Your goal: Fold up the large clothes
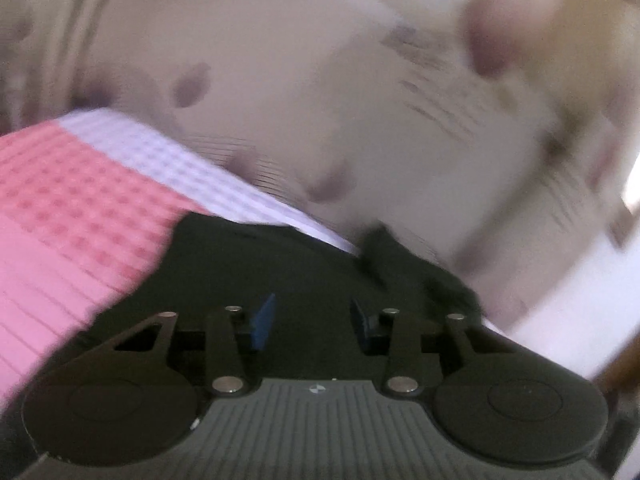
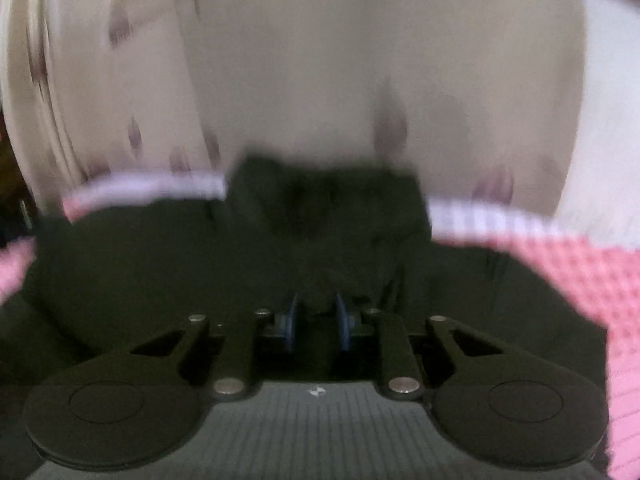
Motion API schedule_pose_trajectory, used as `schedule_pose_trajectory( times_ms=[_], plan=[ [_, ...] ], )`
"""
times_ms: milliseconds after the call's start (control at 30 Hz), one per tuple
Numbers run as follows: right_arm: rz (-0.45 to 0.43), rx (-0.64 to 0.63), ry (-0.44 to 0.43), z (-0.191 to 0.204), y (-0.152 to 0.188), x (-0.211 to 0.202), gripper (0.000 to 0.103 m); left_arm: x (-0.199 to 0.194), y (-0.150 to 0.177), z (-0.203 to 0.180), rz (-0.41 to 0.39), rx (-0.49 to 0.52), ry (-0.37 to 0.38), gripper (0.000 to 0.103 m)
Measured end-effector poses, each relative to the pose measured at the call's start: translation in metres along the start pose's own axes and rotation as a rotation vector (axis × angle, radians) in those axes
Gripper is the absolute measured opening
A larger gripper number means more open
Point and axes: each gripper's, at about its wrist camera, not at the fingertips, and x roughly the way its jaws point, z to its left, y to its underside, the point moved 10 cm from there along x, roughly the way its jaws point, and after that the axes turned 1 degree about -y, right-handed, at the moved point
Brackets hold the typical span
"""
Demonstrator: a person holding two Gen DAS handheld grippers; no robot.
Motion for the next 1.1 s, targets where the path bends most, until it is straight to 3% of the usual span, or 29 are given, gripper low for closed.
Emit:
schedule_pose_trajectory(
  times_ms=[167,267,433,533,767,967,1100],
  plan=[
    [-0.025,0.059,-0.046,-0.006,0.013,0.003,0.019,0.023,-0.023,0.038,0.032,-0.056,-0.021,0.039],
    [-0.027,0.062,-0.052,-0.005,0.013,0.004,0.019,0.036,-0.025,0.028,0.027,0.033,-0.024,0.039],
    [-0.031,0.043,-0.039,-0.004,0.007,0.005,0.019,0.070,-0.013,0.030,0.046,0.180,-0.136,0.034],
    [-0.032,0.033,-0.033,-0.002,0.007,0.005,0.020,0.077,-0.007,0.036,0.024,0.241,-0.166,0.030],
    [-0.034,-0.006,-0.010,0.003,0.006,0.005,0.020,0.094,-0.012,0.065,0.048,0.106,-0.154,0.014],
    [-0.039,0.019,-0.028,0.001,0.006,0.005,0.020,0.094,-0.017,0.084,0.064,-0.080,-0.070,0.012],
    [-0.044,0.003,-0.016,0.003,0.006,0.005,0.021,0.076,-0.021,0.082,0.083,-0.099,-0.055,0.012]
  ],
)
